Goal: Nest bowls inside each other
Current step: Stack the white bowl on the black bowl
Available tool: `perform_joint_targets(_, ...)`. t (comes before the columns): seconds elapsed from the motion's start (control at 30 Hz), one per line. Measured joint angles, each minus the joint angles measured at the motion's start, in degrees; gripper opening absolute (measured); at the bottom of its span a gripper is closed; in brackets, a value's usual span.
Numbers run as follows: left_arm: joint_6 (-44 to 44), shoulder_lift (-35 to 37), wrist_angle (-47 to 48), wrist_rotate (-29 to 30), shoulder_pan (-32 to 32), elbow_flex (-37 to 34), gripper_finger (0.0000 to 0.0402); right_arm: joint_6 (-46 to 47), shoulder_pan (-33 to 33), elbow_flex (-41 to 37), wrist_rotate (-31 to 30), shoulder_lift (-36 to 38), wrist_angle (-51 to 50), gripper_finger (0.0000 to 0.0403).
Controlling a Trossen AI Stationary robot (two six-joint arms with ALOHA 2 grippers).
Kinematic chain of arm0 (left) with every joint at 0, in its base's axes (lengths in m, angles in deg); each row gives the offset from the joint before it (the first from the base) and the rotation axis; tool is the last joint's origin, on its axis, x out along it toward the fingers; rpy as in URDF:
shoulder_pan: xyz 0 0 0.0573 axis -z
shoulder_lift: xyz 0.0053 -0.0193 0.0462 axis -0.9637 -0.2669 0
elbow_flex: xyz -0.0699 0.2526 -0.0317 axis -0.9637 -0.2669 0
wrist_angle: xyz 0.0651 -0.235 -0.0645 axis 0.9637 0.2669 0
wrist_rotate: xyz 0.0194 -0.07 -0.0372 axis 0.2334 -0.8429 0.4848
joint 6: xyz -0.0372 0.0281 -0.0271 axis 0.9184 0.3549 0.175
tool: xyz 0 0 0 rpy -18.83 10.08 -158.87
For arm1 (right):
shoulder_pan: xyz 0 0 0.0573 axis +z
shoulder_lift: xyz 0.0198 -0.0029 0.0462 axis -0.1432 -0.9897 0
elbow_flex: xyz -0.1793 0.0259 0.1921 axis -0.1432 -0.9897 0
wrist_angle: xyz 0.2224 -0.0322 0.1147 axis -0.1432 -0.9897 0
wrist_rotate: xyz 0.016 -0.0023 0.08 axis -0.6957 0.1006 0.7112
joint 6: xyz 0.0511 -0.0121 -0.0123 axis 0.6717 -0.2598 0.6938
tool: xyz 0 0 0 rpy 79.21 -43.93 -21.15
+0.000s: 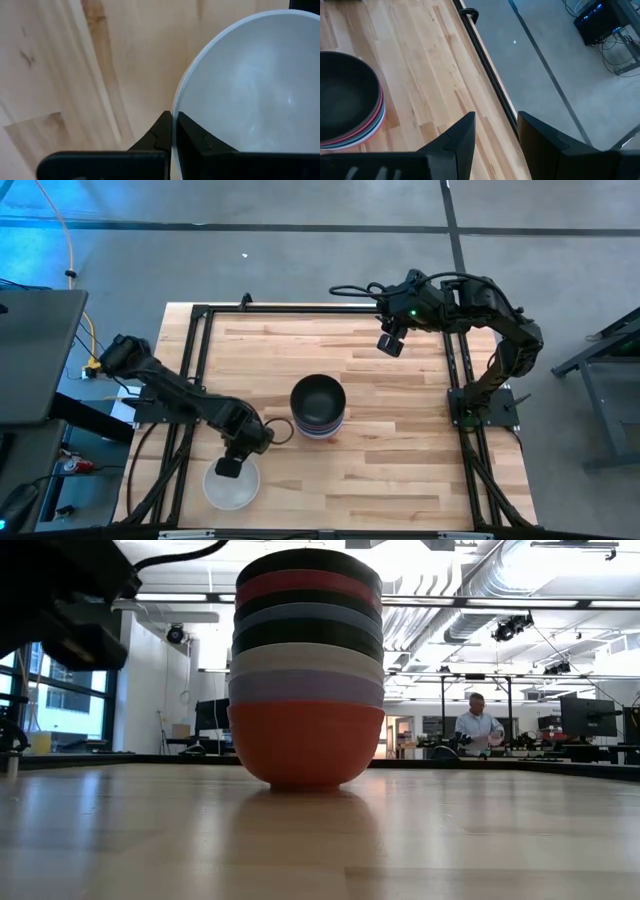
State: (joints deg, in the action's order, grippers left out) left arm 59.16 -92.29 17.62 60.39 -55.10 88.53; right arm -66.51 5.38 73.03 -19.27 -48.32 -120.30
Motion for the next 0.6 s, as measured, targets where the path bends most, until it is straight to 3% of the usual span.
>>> perform_joint_targets(0.4, -5.76, 2.74, 9.63, 0.29, -5.67, 10.11, 0.0, -1.11, 0.0, 0.0, 0.0, 0.02, -0.12, 0.014)
perform_joint_targets(0.6, -6.95, 4.21, 16.51, 3.94, -8.71, 17.83, 0.0, -1.16, -0.02, 0.0, 0.0, 0.03, -1.03, 0.014)
